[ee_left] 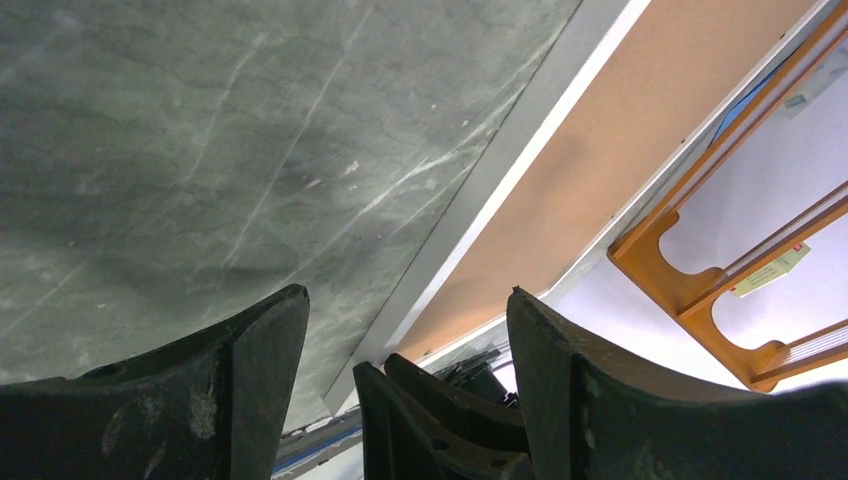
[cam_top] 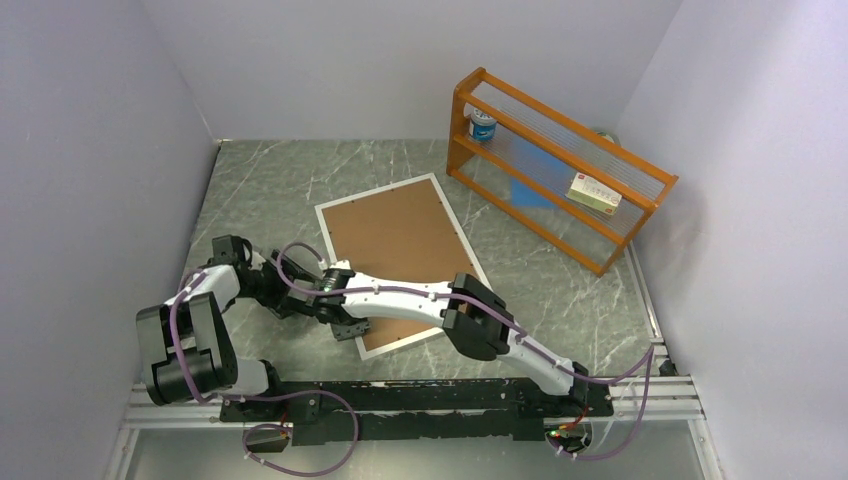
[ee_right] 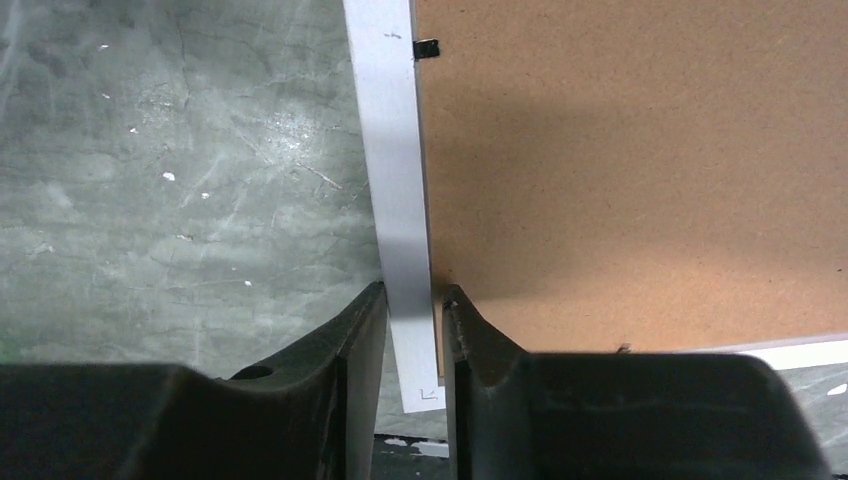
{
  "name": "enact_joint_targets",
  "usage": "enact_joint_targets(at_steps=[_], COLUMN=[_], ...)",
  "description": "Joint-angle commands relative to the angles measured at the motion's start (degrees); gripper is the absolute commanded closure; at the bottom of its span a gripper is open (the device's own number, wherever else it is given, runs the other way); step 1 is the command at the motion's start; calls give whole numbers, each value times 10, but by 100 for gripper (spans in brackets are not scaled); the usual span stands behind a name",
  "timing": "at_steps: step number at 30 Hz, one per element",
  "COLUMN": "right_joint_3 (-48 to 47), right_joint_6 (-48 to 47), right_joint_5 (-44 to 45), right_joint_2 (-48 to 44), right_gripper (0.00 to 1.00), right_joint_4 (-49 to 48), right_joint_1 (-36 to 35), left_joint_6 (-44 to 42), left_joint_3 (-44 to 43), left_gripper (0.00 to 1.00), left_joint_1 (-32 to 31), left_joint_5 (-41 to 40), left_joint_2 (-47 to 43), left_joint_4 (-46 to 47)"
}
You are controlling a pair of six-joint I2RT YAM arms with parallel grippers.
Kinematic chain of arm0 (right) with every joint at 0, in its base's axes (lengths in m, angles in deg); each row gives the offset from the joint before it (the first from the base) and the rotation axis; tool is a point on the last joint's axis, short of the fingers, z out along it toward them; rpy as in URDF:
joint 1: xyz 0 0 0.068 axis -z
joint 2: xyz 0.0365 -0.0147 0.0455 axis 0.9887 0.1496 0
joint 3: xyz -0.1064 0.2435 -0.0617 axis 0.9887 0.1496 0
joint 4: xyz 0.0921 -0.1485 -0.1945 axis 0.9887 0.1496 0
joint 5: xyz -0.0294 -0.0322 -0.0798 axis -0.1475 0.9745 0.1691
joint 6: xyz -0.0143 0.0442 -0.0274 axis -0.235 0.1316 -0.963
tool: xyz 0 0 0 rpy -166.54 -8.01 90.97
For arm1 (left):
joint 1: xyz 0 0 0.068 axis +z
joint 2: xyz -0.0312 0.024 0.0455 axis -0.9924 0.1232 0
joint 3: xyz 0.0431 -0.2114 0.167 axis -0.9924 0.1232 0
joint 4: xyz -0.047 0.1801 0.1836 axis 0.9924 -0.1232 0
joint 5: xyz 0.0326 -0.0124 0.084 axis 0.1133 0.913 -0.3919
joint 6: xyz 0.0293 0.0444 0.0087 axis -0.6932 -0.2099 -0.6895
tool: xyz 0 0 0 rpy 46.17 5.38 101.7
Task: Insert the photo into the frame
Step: Turn over the photo frame at the center of the board.
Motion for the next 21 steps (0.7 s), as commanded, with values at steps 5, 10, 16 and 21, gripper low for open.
enact_joint_targets(at_steps=[5,10,16,21], right_joint_3=[-17,-33,-41,-25], right_joint_6=[27,20,13,8], right_joint_5=[31,41,42,37], right_joint_2=[56,25,-18,-50], right_gripper=[96,100,100,100], right_joint_4=[55,44,36,20], right_joint_1=[-14,-13,-10,-6], left_joint_6=[34,42,50,81], left_joint_3=[48,71,89,101], left_gripper=[21,20,14,8], left_joint_1=[1,0,-1,-36], left_joint_5=[35,66,118,116], left_joint_2=[8,18,28,48], left_joint_4=[75,123,197,241])
